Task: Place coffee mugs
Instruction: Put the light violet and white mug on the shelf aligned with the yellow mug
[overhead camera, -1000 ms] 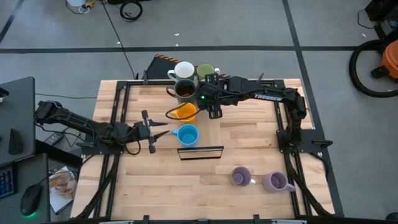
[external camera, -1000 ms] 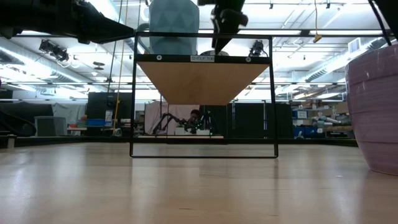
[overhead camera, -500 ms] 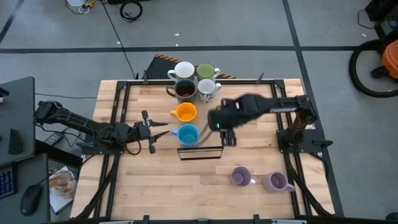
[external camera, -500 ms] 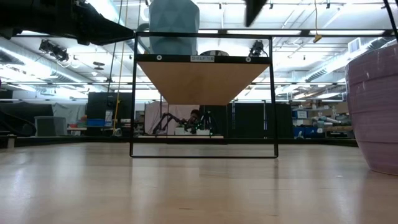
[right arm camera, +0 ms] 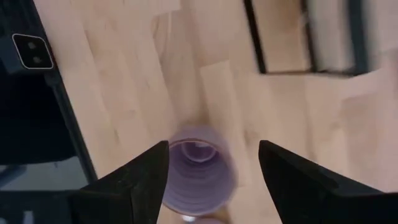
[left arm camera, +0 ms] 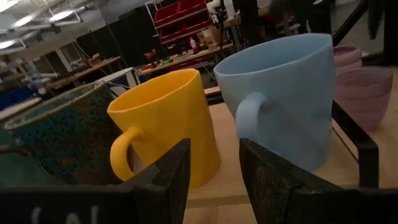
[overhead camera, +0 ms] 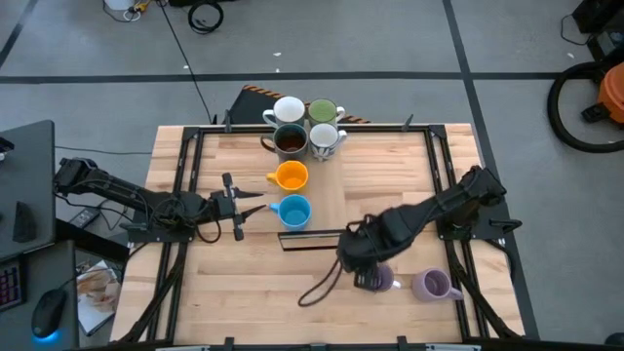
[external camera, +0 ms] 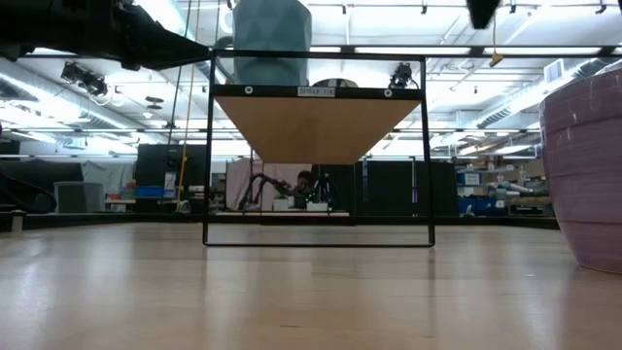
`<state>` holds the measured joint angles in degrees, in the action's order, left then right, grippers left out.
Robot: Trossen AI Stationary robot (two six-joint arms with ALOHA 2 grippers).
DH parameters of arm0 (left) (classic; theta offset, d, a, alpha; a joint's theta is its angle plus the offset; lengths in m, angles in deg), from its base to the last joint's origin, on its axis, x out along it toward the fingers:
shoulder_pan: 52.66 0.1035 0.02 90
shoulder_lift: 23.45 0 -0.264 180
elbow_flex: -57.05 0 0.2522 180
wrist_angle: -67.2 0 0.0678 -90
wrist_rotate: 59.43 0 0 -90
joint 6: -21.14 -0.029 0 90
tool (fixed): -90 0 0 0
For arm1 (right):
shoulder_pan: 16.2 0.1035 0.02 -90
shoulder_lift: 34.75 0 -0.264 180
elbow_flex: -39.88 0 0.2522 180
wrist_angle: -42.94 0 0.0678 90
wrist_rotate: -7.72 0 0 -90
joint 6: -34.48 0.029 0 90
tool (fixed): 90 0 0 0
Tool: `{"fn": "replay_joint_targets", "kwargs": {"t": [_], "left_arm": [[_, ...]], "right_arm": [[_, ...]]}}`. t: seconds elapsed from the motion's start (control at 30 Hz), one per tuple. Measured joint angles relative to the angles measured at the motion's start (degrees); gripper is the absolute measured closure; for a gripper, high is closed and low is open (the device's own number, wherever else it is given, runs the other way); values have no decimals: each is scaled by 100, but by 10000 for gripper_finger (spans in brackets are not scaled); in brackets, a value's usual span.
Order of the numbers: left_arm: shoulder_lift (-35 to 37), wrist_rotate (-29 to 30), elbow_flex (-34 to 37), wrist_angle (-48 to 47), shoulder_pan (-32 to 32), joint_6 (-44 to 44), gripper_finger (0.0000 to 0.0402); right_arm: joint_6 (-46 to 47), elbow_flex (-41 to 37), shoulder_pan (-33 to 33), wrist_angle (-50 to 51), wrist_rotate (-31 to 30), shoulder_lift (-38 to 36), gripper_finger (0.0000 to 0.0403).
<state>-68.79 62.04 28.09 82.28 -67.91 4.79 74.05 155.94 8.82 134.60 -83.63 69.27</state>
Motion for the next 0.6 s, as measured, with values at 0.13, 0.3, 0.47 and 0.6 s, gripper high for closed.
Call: {"fn": "replay_joint_targets", "kwargs": {"t": [0.13, 0.3, 0.47, 0.6], "left_arm": [[0, 2, 0, 4, 3, -200, 258], [0, 4, 0, 66, 3, -480, 258], [0, 61, 0, 79, 3, -751, 258], [0, 189, 0, 188, 3, -981, 258]], "right_arm": [[634, -410, 133, -314, 112, 0, 149], [1608, -913, 232, -828, 299, 0, 149], [2526, -1086, 398, -1062, 587, 58, 149], [2986, -1099, 553, -1079, 581, 93, 149]]}}
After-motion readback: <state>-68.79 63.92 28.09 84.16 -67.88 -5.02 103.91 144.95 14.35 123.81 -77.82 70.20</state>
